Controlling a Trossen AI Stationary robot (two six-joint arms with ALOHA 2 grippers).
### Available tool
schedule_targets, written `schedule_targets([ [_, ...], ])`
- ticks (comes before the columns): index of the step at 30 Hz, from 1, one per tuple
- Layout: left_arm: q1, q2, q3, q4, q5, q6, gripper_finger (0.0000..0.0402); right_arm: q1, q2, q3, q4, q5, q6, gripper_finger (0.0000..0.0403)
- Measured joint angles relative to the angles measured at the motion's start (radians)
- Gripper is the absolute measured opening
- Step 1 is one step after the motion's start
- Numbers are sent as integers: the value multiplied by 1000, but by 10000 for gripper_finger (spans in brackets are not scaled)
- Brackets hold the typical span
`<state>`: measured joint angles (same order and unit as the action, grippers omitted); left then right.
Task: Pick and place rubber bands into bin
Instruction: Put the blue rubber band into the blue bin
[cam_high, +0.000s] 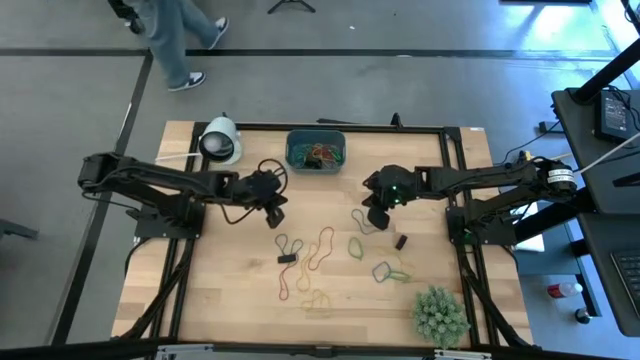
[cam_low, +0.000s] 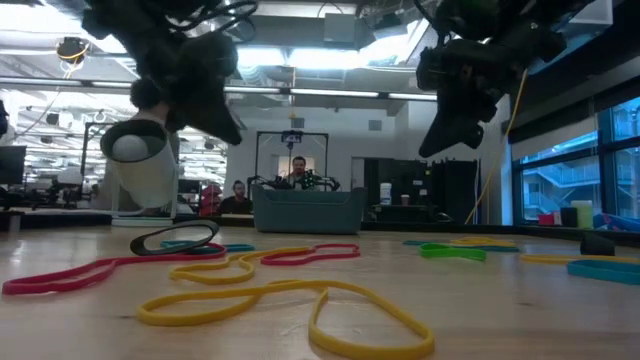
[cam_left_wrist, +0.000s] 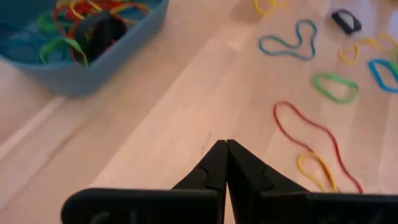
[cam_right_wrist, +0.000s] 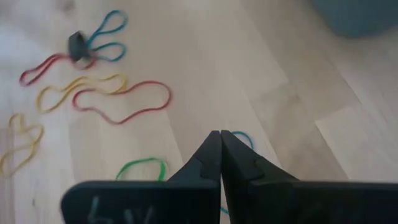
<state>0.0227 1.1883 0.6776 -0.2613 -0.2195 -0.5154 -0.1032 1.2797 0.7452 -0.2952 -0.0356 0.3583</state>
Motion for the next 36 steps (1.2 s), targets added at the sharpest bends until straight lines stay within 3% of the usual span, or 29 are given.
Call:
schedule_targets([
  [13, -2, -135, -117, -5, 80, 76, 2, 135, 0, 0, -144, 95, 412, 1],
  [22, 4, -165, -120, -3, 87, 159, 2, 220, 0, 0, -426, 95, 658, 3],
  [29, 6, -165, -120, -3, 107, 152, 2, 209, 1, 0, -454, 175, 621, 50],
  [36, 6, -165, -120, 0, 106, 115, 2, 206, 61, 1, -396, 177, 378, 110],
])
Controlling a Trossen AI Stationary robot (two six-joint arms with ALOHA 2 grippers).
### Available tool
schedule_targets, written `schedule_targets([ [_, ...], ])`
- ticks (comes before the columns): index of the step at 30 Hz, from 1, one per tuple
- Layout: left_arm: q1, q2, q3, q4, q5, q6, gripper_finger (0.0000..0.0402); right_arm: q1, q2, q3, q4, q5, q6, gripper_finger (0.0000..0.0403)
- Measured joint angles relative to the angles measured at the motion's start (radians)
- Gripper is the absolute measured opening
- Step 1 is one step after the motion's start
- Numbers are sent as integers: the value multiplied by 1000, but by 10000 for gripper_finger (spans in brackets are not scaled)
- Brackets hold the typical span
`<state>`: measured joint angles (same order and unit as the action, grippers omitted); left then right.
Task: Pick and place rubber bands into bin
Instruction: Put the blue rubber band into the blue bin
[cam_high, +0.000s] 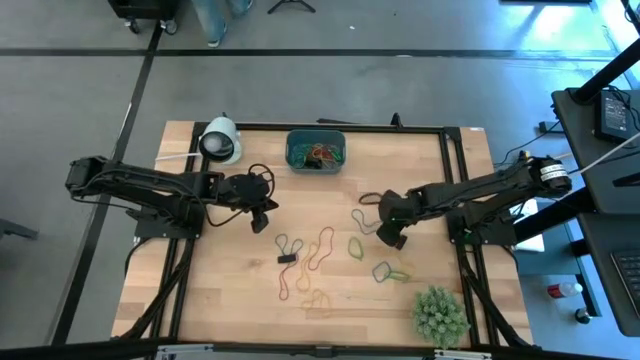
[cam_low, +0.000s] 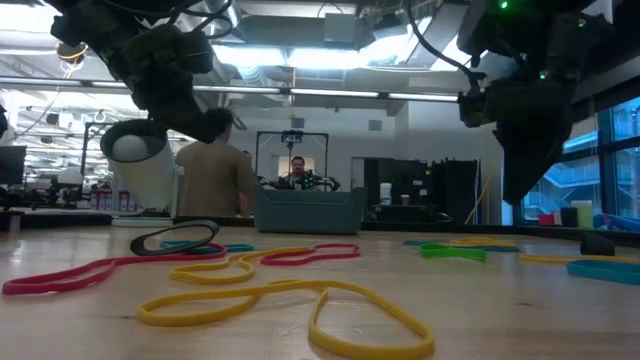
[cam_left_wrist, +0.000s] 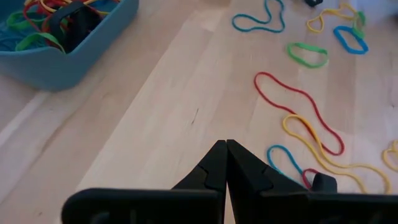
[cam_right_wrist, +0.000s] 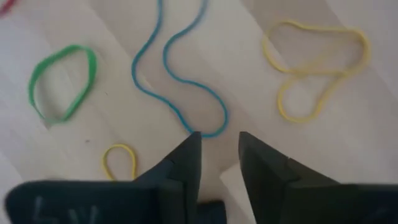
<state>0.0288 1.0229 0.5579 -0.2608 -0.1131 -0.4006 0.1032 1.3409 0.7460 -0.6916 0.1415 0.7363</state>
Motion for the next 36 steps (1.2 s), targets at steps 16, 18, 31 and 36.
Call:
schedule_targets([
  [16, -1, 0, 0, 40, -1, -88, 2, -40, 284, 10, 76, -12, -202, 104],
  [18, -1, 0, 0, 57, -1, -88, 1, -39, 289, 12, 80, -24, -202, 74],
  [31, -1, 1, 0, 61, 5, -57, 4, -42, 77, 106, -125, -22, -137, 3],
  [36, -1, 1, 0, 41, 35, -18, 2, -41, 42, 254, -302, 81, -129, 2],
])
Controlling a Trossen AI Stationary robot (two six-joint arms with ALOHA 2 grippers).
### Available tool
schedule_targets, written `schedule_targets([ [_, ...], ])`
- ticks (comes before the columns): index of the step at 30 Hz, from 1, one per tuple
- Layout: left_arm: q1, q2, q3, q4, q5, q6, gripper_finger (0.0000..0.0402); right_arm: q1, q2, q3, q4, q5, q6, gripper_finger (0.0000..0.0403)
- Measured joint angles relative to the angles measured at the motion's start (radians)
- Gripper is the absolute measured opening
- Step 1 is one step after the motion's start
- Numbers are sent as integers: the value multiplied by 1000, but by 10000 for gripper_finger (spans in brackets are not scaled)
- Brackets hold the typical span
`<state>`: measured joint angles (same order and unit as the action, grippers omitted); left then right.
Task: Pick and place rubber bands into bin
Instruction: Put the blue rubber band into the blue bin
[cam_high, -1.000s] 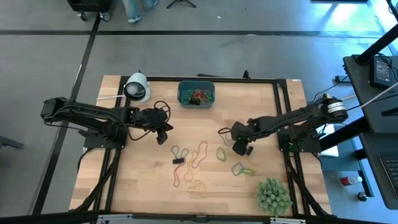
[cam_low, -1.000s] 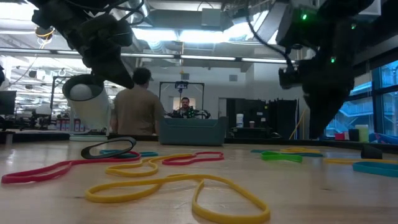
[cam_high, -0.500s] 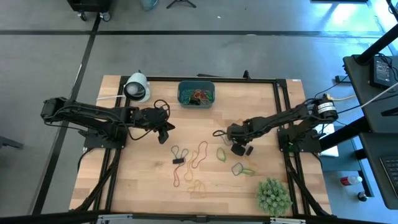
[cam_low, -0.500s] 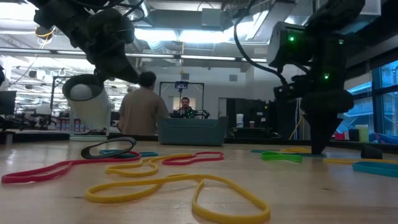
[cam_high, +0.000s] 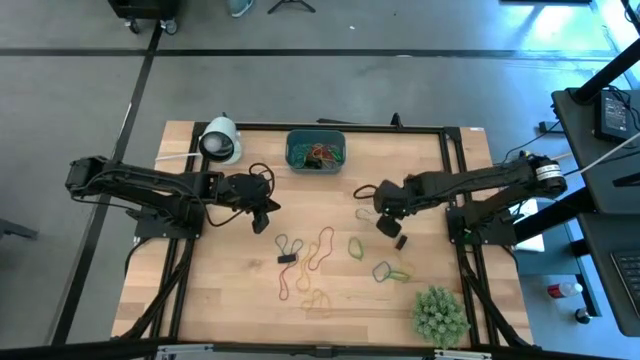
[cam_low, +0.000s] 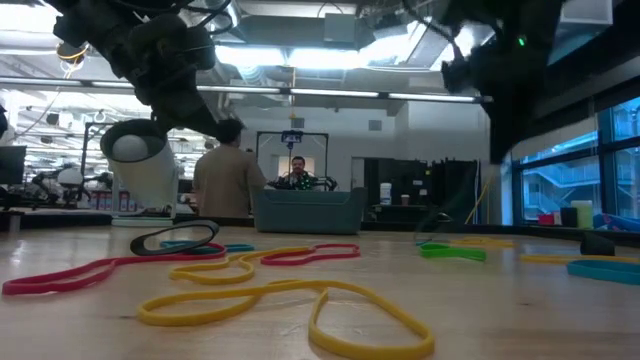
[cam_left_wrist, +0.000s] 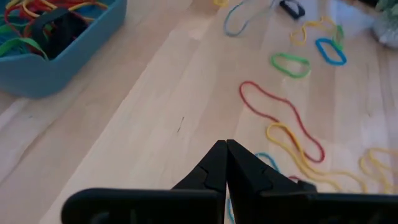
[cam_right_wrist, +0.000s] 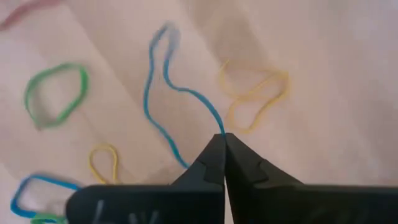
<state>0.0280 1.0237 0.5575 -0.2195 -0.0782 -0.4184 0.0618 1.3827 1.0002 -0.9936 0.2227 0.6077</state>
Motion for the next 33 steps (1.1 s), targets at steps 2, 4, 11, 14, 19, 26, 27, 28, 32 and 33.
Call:
schedule_targets([
  [2, 0, 0, 0, -14, 0, 15, 2, 0, 1, 75, -43, 45, -13, 2],
  [4, 0, 0, -11, -10, 1, 29, 1, -5, 4, 149, -64, 90, -40, 1],
  [11, -13, -1, -144, 138, 6, -3, 1, -107, 75, 367, 7, 167, -198, 1],
  [14, -29, -9, -174, 179, 24, -7, 2, -171, 144, 459, 40, 167, -268, 0],
  [19, -53, -60, -191, 158, 22, -14, 1, -272, 306, 637, 74, 167, -385, 0],
  [26, -74, -160, -191, 133, 2, 22, 1, -388, 562, 835, 121, 120, -486, 0],
  [27, -75, -172, -191, 133, -2, 30, 1, -399, 596, 852, 128, 121, -486, 0],
  [28, -76, -186, -191, 129, -4, 36, 2, -411, 627, 866, 138, 120, -487, 0],
  [32, -80, -225, -191, 122, -7, 60, 1, -447, 719, 883, 213, 104, -509, 6],
  [33, -80, -231, -191, 123, -5, 63, 1, -452, 739, 883, 228, 93, -509, 9],
])
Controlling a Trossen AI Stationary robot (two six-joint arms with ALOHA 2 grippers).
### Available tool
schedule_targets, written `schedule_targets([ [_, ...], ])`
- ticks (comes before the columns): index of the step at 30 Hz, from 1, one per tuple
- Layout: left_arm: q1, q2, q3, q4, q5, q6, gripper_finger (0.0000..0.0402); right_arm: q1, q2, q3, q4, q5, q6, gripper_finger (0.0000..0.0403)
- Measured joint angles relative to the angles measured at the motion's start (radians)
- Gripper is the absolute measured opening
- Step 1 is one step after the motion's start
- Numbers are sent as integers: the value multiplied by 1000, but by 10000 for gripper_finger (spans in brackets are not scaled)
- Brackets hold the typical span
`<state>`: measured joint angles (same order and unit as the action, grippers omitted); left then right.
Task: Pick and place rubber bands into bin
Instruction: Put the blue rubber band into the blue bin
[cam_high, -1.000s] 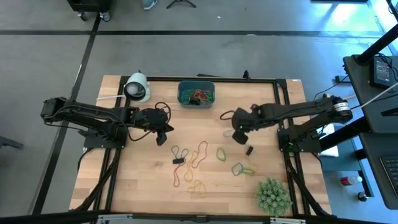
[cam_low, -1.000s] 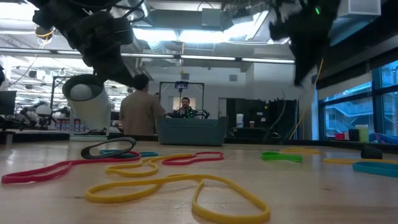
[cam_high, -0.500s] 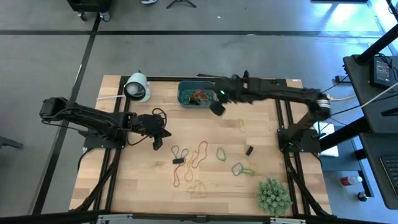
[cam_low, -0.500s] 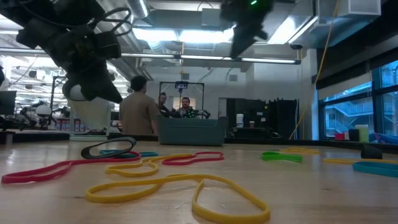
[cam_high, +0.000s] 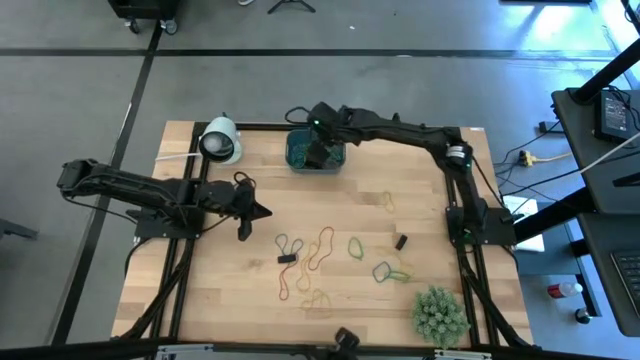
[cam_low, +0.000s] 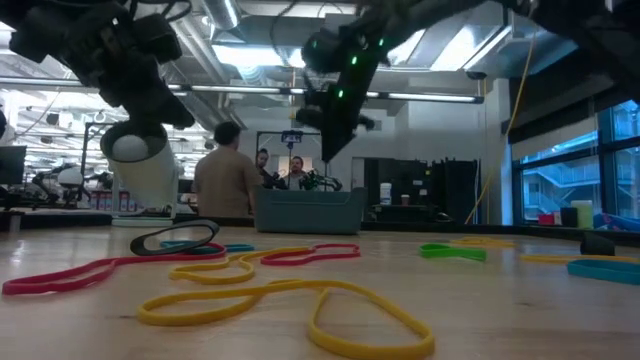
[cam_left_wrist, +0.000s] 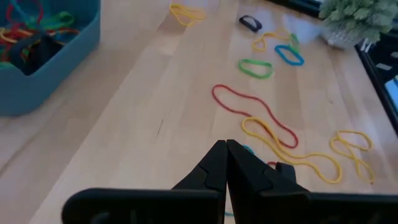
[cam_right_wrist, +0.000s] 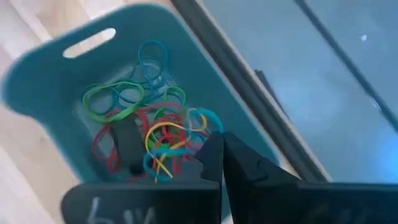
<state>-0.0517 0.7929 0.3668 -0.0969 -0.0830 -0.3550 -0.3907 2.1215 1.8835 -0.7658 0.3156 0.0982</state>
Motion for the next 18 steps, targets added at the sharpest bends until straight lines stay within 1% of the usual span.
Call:
schedule_targets([
  [6, 0, -18, 0, -56, 9, 11, 2, -12, 73, 0, 23, -14, 57, 25],
  [8, 0, -18, 0, -70, 18, 11, 1, -12, 79, 0, 23, -62, 80, 36],
  [10, 0, -18, 0, -90, 29, 18, 1, -15, 79, 0, 23, -104, 111, 51],
  [13, 0, -18, 0, -96, 35, 29, 3, -18, 79, 0, 22, -136, 160, 80],
  [18, 0, -18, 0, -96, 35, 29, 2, -22, 77, 0, 18, -179, 188, 131],
])
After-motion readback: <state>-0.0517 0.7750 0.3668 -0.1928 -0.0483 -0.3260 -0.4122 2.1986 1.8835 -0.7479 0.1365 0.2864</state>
